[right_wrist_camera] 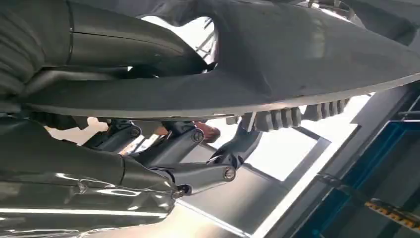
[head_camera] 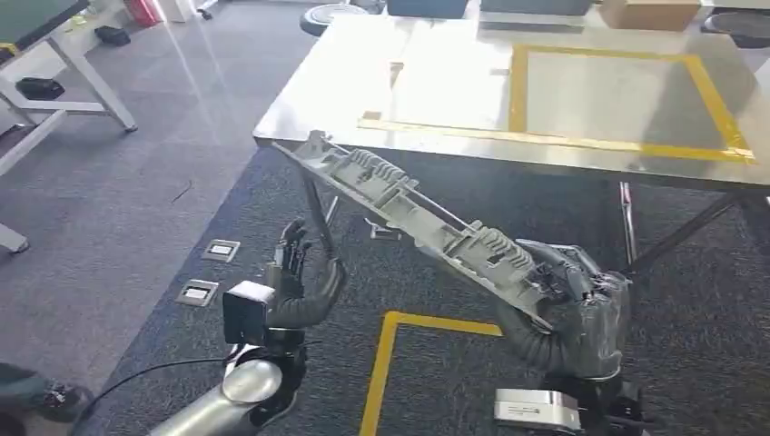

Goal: Take the parts from the cabinet and place them on the table.

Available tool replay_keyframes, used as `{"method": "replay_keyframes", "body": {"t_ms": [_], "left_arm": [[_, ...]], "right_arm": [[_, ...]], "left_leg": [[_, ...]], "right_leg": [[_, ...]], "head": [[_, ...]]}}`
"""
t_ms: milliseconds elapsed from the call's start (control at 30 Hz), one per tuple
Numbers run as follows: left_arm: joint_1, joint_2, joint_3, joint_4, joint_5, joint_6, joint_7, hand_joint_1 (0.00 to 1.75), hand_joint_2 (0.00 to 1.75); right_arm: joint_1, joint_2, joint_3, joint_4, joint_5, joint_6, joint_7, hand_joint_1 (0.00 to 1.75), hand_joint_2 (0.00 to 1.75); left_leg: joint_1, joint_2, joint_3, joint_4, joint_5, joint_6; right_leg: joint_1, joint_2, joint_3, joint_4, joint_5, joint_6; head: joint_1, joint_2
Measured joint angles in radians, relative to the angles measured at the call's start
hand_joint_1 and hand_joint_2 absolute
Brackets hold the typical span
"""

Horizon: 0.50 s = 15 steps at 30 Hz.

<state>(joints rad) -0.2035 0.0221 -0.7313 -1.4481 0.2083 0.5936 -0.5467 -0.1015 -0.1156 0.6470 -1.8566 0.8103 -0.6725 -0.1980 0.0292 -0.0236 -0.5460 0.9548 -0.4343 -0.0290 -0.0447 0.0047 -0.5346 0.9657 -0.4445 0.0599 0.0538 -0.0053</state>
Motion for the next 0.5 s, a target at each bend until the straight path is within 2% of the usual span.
{"method": "replay_keyframes", "body": {"t_ms": [67, 100, 133, 167, 233, 267, 300, 333, 367, 400, 433, 467, 500], "left_arm": [[0.001, 0.000, 0.000, 0.000, 0.000, 0.000, 0.000, 0.00, 1.75], [0.000, 0.000, 0.000, 0.000, -0.001, 0.001, 0.000, 0.00, 1.75], [-0.002, 0.000, 0.000, 0.000, -0.002, 0.002, 0.000, 0.00, 1.75], [-0.004, 0.000, 0.000, 0.000, -0.002, 0.003, 0.000, 0.00, 1.75], [-0.002, 0.002, 0.000, 0.000, -0.002, 0.005, 0.000, 0.00, 1.75], [0.000, 0.002, 0.000, 0.000, -0.002, 0.007, 0.001, 0.00, 1.75], [0.001, 0.002, 0.000, 0.000, -0.002, 0.007, 0.002, 0.00, 1.75], [0.001, 0.003, 0.000, 0.000, -0.002, 0.007, 0.002, 0.00, 1.75], [0.001, 0.003, 0.000, 0.000, -0.002, 0.008, 0.002, 0.00, 1.75], [0.000, 0.003, 0.000, 0.000, -0.002, 0.008, 0.002, 0.00, 1.75], [0.000, 0.003, 0.000, 0.000, -0.002, 0.008, 0.002, 0.00, 1.75], [0.000, 0.003, 0.000, 0.000, -0.001, 0.008, 0.002, 0.00, 1.75], [-0.003, 0.002, 0.000, 0.000, -0.002, 0.008, 0.003, 0.00, 1.75]], "right_arm": [[0.002, 0.000, -0.001, 0.000, -0.004, 0.000, 0.000, 1.75, 1.75], [0.002, 0.000, -0.001, 0.000, -0.005, 0.000, 0.000, 1.75, 1.75], [0.001, 0.000, -0.001, -0.002, -0.006, 0.000, -0.001, 1.75, 1.75], [0.001, 0.000, -0.002, -0.002, -0.007, 0.000, -0.002, 1.75, 1.75], [0.001, 0.000, -0.004, -0.003, -0.007, 0.000, -0.003, 1.75, 1.75], [0.001, 0.000, -0.005, -0.003, -0.011, 0.000, -0.002, 1.75, 1.75], [0.002, 0.000, -0.006, -0.003, -0.014, 0.000, -0.002, 1.75, 1.75], [0.002, 0.000, -0.006, -0.003, -0.016, 0.000, -0.002, 1.75, 1.75], [0.001, 0.000, -0.007, -0.003, -0.016, 0.000, -0.002, 1.75, 1.75], [0.001, 0.000, -0.007, -0.003, -0.016, 0.000, -0.002, 1.75, 1.75], [0.001, 0.000, -0.007, -0.003, -0.016, 0.000, -0.003, 1.75, 1.75], [0.001, 0.000, -0.007, -0.003, -0.016, 0.000, -0.003, 1.75, 1.75], [0.000, 0.000, -0.007, -0.004, -0.016, 0.000, -0.003, 1.75, 1.75]], "left_leg": [[0.005, 0.000, 0.001, -0.006, 0.002, -0.008], [0.008, 0.001, 0.002, -0.004, -0.005, -0.016], [0.008, 0.012, -0.002, 0.022, -0.016, -0.017], [0.008, 0.017, -0.033, 0.080, -0.040, -0.014], [0.003, 0.018, -0.145, 0.268, -0.103, -0.012], [0.002, 0.018, -0.194, 0.335, -0.116, -0.009], [-0.001, 0.018, -0.218, 0.352, -0.101, -0.005], [-0.004, 0.017, -0.217, 0.321, -0.063, 0.002], [-0.008, 0.017, -0.194, 0.252, -0.010, 0.011], [-0.015, 0.017, -0.153, 0.148, 0.055, 0.025], [-0.023, 0.018, -0.121, 0.058, 0.094, 0.041], [-0.029, 0.022, -0.103, 0.056, 0.069, 0.049], [-0.034, 0.021, -0.093, 0.020, 0.057, 0.050]], "right_leg": [[0.005, 0.002, -0.006, 0.002, -0.002, -0.013], [-0.001, 0.001, 0.002, -0.002, -0.002, -0.023], [0.000, 0.002, 0.008, -0.005, -0.004, -0.028], [0.002, -0.001, 0.012, -0.006, -0.008, -0.035], [0.008, -0.004, 0.018, -0.006, -0.016, -0.046], [0.013, -0.004, 0.021, -0.006, -0.021, -0.051], [0.017, -0.003, 0.027, -0.006, -0.025, -0.054], [0.020, -0.001, 0.034, -0.006, -0.032, -0.055], [0.024, 0.001, 0.045, -0.006, -0.039, -0.055], [0.027, 0.002, 0.059, -0.007, -0.049, -0.054], [0.028, 0.002, 0.069, -0.008, -0.059, -0.053], [0.037, 0.001, 0.062, -0.011, -0.066, -0.046], [0.032, 0.003, 0.067, -0.013, -0.069, -0.041]], "head": [[-0.014, 0.000], [-0.021, 0.000], [-0.029, 0.000], [-0.040, 0.000], [-0.056, 0.000], [-0.064, 0.000], [-0.068, 0.000], [-0.071, 0.000], [-0.076, 0.000], [-0.081, 0.000], [-0.085, 0.000], [-0.079, 0.000], [-0.078, 0.000]]}}
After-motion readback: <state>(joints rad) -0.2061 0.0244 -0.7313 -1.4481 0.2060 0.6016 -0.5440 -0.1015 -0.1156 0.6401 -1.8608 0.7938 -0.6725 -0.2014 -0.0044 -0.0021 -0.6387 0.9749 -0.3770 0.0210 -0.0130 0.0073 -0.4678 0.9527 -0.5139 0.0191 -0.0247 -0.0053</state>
